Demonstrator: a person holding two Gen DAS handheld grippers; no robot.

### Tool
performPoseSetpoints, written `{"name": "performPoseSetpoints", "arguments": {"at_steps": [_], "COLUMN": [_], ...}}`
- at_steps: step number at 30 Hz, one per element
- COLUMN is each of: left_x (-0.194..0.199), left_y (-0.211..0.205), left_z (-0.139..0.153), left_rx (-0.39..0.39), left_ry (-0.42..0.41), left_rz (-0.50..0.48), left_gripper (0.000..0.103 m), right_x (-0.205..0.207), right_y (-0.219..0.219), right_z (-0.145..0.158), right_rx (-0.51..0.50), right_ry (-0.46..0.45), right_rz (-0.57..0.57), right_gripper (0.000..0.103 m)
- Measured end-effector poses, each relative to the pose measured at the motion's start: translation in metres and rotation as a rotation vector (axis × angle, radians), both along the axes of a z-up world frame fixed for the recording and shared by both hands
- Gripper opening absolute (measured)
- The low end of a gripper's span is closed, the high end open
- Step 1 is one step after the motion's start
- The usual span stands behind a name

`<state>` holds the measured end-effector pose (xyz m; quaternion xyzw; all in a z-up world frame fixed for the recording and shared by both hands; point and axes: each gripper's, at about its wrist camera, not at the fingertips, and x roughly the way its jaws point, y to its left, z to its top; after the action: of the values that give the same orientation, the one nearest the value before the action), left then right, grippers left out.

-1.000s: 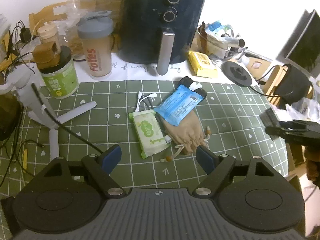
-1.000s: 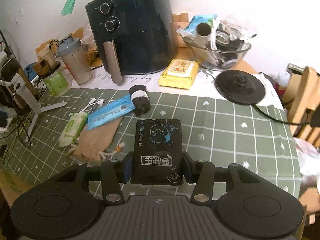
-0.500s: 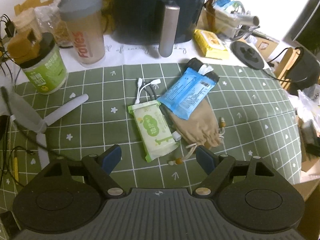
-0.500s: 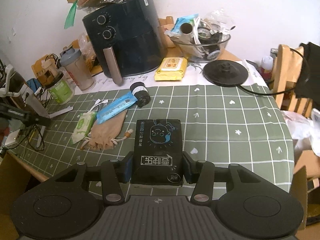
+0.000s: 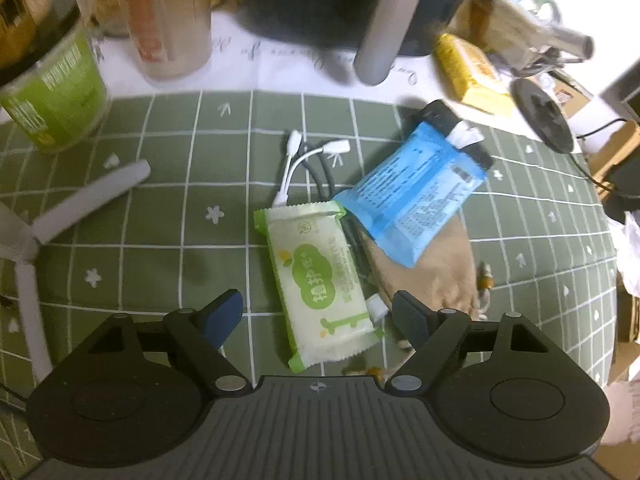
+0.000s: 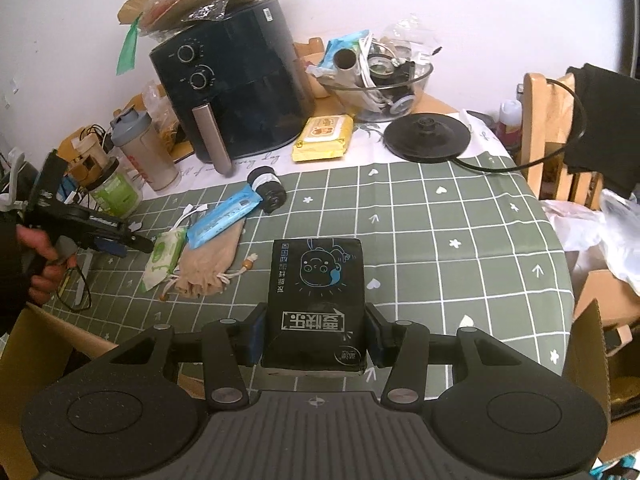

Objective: Organize soft objects
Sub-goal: 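Lift the black card box with the right gripper while the left gripper approaches the wet-wipe pack, then close the left gripper on the green wet-wipe pack and lift it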

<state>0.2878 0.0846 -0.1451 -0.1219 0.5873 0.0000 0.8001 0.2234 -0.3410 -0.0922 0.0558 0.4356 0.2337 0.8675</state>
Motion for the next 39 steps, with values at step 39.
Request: {"name": "performPoseSetpoints", "arguments": {"at_steps": [39], "left_x": [-0.023], "left_y": [-0.004], "left_z": [0.048], "left_rx": [0.007], "left_ry": [-0.168], "left_rz": [-0.025], "left_gripper": [0.049], "right_x": [-0.023], "right_y": [-0.004], "right_z": [0.021], "right_rx": [0.063], "right_ry": [0.004], "right_rz": [-0.010], "right_gripper": [0.051]}}
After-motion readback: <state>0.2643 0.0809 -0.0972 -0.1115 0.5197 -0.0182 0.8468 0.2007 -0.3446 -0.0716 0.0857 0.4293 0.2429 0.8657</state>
